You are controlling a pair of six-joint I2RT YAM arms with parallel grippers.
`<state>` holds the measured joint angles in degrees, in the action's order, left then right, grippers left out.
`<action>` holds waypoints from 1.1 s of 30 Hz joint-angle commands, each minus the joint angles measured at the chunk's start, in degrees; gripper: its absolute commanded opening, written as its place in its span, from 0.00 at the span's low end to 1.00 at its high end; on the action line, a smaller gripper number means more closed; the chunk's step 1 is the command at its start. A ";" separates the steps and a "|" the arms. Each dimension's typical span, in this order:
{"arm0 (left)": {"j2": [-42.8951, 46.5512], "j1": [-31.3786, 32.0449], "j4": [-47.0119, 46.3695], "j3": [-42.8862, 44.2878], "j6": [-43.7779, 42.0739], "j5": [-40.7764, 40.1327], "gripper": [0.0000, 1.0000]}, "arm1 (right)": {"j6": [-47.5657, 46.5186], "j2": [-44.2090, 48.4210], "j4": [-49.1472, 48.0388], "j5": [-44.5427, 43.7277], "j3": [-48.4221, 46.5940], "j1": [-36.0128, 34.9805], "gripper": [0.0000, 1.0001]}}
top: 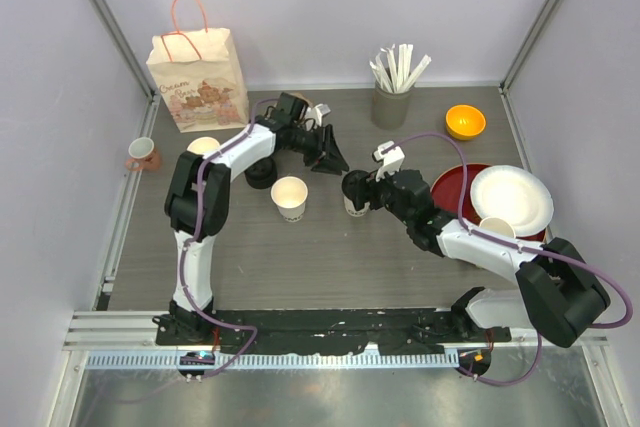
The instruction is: Pack the takeout coffee
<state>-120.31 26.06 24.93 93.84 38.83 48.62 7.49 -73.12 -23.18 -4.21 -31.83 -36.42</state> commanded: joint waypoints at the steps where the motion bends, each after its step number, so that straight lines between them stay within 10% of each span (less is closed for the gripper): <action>1: 1.66 -0.31 -1.72 -1.46 0.81 -0.72 0.37 | 2.01 -2.11 10.87 2.80 1.87 -0.84 0.44; 14: 3.50 1.89 -6.38 -12.28 4.50 1.83 0.26 | 1.74 -3.34 11.84 2.63 0.63 -0.84 0.44; 33: 5.44 0.04 -3.48 -2.17 2.22 2.44 0.36 | 2.18 -3.87 11.75 2.36 0.81 -0.75 0.44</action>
<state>-118.21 25.87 21.67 90.43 41.54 48.77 7.68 -73.93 -22.48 -3.70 -32.84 -36.64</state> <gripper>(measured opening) 0.362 0.752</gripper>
